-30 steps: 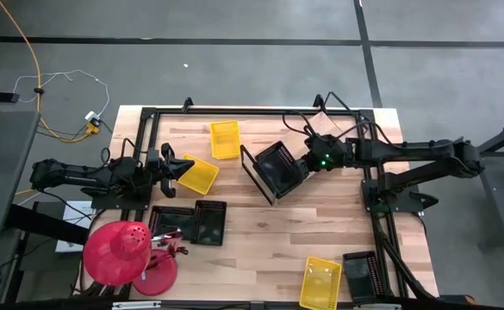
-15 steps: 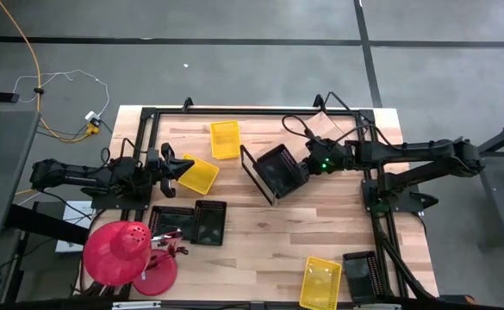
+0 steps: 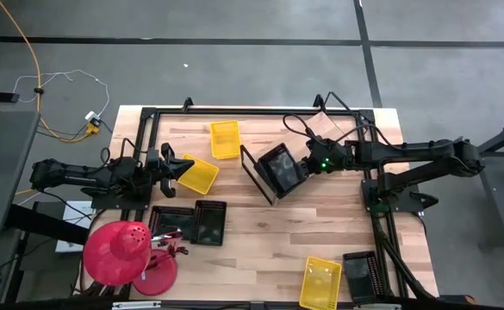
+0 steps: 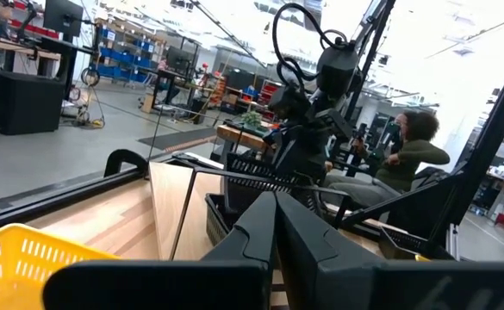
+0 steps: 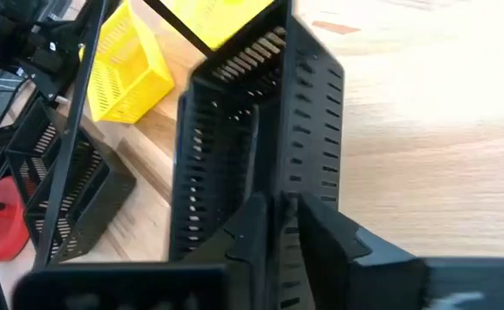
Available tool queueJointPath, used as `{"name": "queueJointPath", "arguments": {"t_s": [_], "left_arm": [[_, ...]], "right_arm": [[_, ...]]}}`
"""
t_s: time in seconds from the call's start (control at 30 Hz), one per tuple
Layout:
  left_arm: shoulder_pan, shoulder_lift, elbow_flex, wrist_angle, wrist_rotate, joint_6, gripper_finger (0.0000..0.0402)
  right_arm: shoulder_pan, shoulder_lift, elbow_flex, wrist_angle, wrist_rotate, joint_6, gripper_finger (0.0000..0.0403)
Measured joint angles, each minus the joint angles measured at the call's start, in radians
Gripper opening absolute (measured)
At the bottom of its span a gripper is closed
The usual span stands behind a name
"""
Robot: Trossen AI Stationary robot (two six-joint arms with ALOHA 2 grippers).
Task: Stack baskets on shelf by color
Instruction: Stack the black bin on top of the black bin on the shelf
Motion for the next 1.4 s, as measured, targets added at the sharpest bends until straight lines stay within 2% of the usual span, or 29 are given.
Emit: {"name": "queueJointPath", "arguments": {"t_s": [0.3, 0.53, 0.63, 0.8, 1.03, 1.23, 1.4], "left_arm": [[0.000, 0.000, 0.000, 0.000, 0.000, 0.000, 0.0000], [0.000, 0.000, 0.000, -0.001, -0.001, 0.000, 0.0000], [0.000, 0.000, 0.000, -0.005, -0.002, 0.000, 0.0000], [0.000, 0.000, 0.000, -0.007, -0.003, 0.000, 0.0000], [0.000, 0.000, 0.000, -0.007, -0.004, 0.000, 0.0000], [0.000, 0.000, 0.000, -0.007, -0.027, 0.000, 0.0000], [0.000, 0.000, 0.000, -0.007, -0.027, 0.000, 0.0000]], "right_arm": [[0.000, -0.003, 0.000, 0.066, -0.012, -0.081, 0.0127], [-0.025, -0.043, 0.000, 0.054, 0.008, -0.220, 0.0133], [-0.029, -0.068, 0.000, 0.026, 0.050, -0.273, 0.0112], [0.004, -0.067, -0.007, -0.001, 0.137, -0.329, 0.0015], [0.046, -0.031, -0.085, 0.101, 0.241, -0.319, 0.0003], [0.057, -0.026, -0.092, 0.188, 0.241, -0.333, 0.0001], [0.047, -0.011, -0.092, 0.193, 0.233, -0.326, 0.0000]]}}
